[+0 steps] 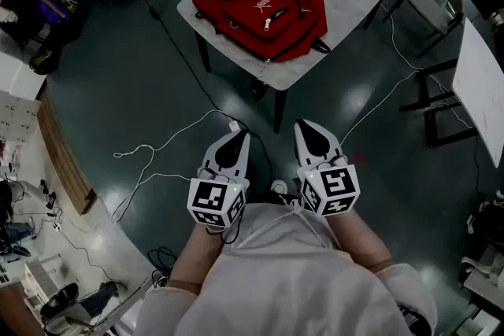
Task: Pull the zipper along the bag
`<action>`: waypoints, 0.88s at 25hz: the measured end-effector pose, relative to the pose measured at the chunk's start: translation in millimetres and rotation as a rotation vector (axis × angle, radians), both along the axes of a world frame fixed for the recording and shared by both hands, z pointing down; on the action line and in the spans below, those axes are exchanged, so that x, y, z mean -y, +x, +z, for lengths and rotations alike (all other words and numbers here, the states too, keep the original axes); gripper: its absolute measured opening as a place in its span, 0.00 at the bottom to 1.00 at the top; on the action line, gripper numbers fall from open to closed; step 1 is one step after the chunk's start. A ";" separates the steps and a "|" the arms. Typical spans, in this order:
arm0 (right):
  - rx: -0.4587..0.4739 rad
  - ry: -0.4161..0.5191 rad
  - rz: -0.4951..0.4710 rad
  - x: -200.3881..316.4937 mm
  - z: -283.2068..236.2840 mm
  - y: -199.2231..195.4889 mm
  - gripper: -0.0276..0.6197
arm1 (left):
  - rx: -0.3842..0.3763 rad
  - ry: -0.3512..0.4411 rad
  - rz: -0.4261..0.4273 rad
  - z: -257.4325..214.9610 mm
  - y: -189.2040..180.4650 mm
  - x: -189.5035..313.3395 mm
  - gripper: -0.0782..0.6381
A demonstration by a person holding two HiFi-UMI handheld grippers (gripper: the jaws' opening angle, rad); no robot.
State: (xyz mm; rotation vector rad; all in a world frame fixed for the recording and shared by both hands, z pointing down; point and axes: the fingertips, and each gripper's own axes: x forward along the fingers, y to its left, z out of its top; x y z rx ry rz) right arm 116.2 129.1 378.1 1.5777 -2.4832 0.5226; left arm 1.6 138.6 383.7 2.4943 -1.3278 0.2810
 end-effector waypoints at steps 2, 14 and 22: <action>-0.010 -0.007 0.007 15.4 3.4 -3.5 0.09 | -0.005 -0.005 0.017 2.8 -0.4 19.7 0.14; -0.075 -0.015 0.190 144.7 5.6 -54.1 0.09 | -0.011 -0.040 0.260 4.9 -37.6 161.0 0.14; -0.103 -0.050 0.339 206.8 14.2 -65.1 0.09 | -0.038 -0.086 0.341 16.6 -69.9 227.4 0.14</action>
